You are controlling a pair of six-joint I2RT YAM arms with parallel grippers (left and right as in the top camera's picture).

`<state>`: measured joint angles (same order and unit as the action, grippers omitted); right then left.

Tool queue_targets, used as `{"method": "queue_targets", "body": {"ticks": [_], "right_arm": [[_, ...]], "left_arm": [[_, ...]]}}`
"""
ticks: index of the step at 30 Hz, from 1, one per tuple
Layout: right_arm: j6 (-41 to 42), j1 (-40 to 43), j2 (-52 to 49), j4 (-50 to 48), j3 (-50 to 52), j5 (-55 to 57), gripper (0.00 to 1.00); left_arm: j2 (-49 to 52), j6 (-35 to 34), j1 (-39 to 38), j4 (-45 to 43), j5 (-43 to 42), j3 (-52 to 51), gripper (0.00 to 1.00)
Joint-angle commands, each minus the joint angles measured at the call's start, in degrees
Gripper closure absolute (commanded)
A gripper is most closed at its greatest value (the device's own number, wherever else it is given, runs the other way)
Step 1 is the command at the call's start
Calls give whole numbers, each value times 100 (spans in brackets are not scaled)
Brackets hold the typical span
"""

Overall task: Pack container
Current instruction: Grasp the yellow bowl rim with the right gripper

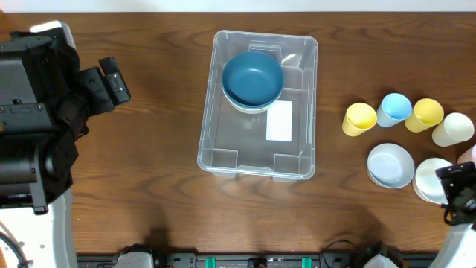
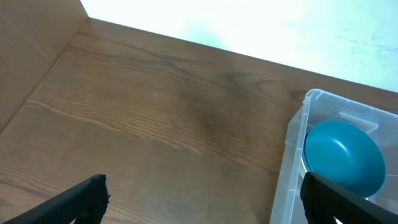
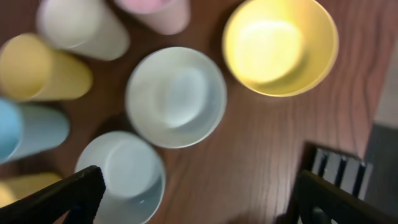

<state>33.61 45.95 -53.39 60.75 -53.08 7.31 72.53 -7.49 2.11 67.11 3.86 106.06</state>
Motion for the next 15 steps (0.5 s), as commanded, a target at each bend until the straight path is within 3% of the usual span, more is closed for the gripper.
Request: {"method": "queue_targets", "body": {"ticks": [1,15], "right_arm": [[393,507,-330,-66,-70,20,1],[702,2573,-2044,-426,-68,81,1]], "left_arm": [[-13,-11,22,15,70,9,2],[7,-11,17,15,72,9,2]]}}
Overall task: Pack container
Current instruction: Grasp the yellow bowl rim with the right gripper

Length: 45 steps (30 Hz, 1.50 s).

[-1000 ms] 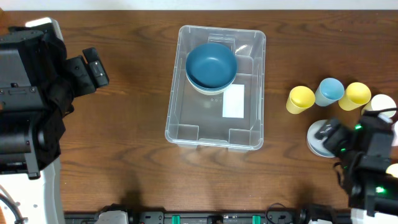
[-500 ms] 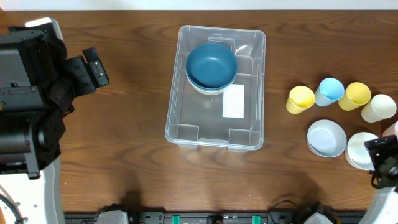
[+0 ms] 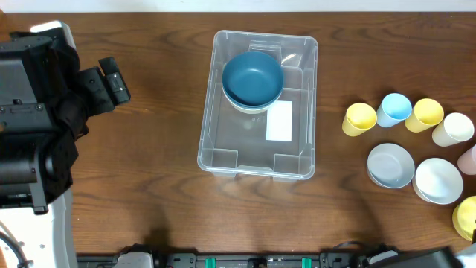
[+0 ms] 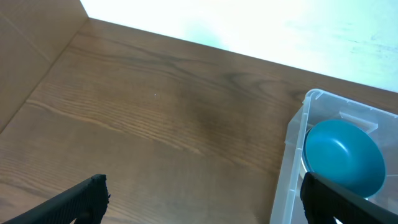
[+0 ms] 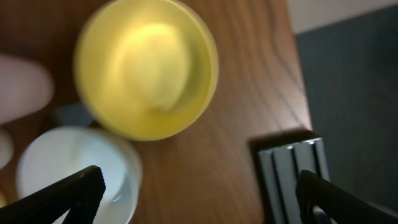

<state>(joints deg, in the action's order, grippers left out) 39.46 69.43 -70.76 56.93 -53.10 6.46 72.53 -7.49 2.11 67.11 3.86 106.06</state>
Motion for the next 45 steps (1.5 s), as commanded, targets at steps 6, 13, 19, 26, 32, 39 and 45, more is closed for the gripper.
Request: {"method": "queue_targets", "body": {"ticks": [6,13,19,26,32,39,45], "right_arm": [[-267,457,-1049,-807,-66,-295,1],[-586,450,-1508,-1172,-66,-555,8],[-584,455,-1735,-1231,-66,-435,12],[-350,485,-1738,-1187,-35,175,13],[-308,579,-1740,-1292,-35,240,21],[-306,579,-1821,-1596,146,208,19],[-306,579,-1976,-1740,223,192,20]], "left_arm": [[7,-11,17,15,70,9,2],[7,-11,17,15,70,9,2],[7,-11,17,15,70,9,2],[7,-11,17,15,70,9,2],[7,-11,17,15,70,9,2],[7,-11,17,15,70,9,2],[7,-11,17,15,70,9,2]]}}
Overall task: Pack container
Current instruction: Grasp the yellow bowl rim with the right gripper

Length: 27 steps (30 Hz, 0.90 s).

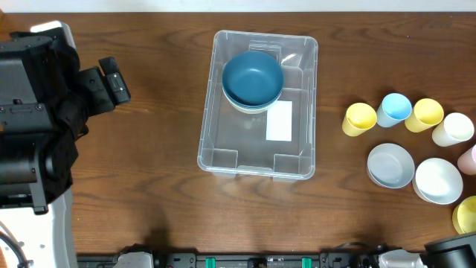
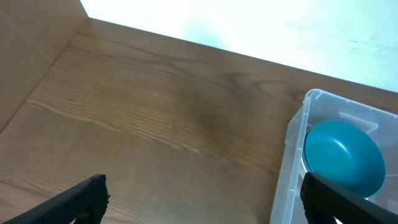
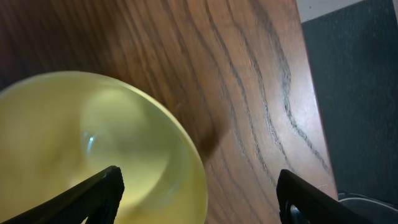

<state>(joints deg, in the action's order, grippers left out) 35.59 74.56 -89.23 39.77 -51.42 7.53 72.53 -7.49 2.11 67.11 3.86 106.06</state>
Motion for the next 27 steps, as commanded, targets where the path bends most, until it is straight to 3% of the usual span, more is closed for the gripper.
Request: {"method": "queue_targets", "body": {"ticks": [1,7,14,17,23,27], "right_arm": [[90,66,-188,-37,55,79,21],[212,66,-540,-66,55,-9,27],[267,122,-656,-81,55,17,51],[363,219,-656,-57,55,-9,74],[361,516,-588,33,55,-219,97],[358,774,-426,52,52,-651,99]], "left_arm": [[7,-11,17,15,70,9,2],[7,-11,17,15,70,9,2],[7,-11,17,15,70,9,2],[7,-11,17,15,70,9,2],[7,-11,17,15,70,9,2],[7,-11,17,15,70,9,2]]}}
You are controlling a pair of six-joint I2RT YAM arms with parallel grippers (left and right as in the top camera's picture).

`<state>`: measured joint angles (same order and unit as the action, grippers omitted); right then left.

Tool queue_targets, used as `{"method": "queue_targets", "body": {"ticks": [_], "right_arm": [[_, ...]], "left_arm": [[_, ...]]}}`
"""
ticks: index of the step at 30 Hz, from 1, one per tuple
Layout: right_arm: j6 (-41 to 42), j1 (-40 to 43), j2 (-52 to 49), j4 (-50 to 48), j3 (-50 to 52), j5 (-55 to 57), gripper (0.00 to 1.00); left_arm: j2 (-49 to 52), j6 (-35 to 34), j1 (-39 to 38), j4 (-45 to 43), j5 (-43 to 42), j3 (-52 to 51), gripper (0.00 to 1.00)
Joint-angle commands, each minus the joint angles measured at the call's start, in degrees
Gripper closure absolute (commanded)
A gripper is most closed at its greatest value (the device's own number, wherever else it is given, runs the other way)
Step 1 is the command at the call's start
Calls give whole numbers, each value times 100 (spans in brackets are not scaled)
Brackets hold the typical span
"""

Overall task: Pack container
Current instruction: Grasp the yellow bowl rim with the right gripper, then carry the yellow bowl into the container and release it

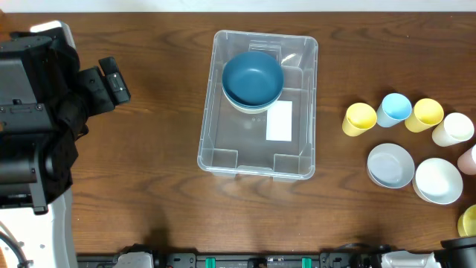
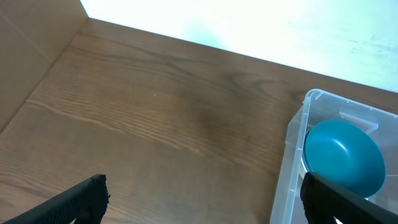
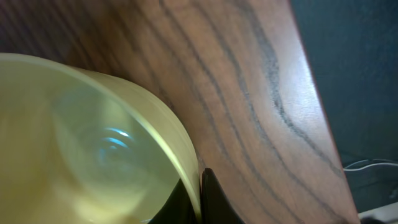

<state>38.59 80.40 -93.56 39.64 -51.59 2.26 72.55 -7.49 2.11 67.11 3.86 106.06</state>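
The clear plastic container (image 1: 258, 104) stands mid-table with a dark blue bowl (image 1: 253, 77) stacked on a paler one at its far end. A yellow bowl (image 3: 81, 143) sits at the table's near right corner, cut off by the overhead frame (image 1: 469, 221). My right gripper (image 3: 200, 193) is shut on its rim, one finger inside and one outside. My left gripper (image 2: 202, 199) hangs open over bare wood left of the container, holding nothing.
Right of the container stand two yellow cups (image 1: 360, 118) (image 1: 424, 114), a blue cup (image 1: 394, 109), a cream cup (image 1: 452, 129) and a pink one (image 1: 469, 158). A pale blue bowl (image 1: 391, 165) and a white bowl (image 1: 438, 180) sit in front. The table edge (image 3: 311, 93) is beside the yellow bowl.
My right gripper stood open astride the yellow bowl's rim; now it is shut on that rim. The bowl sits slightly further right in the overhead view. The left arm is unchanged.
My right gripper was open above the pale blue and white bowls. Then it was over the yellow bowl by the table corner, then low with the rim between its open fingers. Now it grips the rim. The left arm stayed still.
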Motion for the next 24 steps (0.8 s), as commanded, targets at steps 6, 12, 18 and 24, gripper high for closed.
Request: {"method": "queue_targets", "body": {"ticks": [6,12,18,24], "right_arm": [[-13,238,535,-33,59,-1158,99],[-2,-153,1434,-282,-142,-2376,99],[168,-1513,2094,-267,-531,-3139,99],[46,-4116,2243,-249,-1113,-3440,98]], "left_arm": [[4,-11,17,15,72,9,2],[4,-11,17,15,70,9,2],[4,-11,17,15,70,9,2],[4,-11,17,15,70,9,2]]}}
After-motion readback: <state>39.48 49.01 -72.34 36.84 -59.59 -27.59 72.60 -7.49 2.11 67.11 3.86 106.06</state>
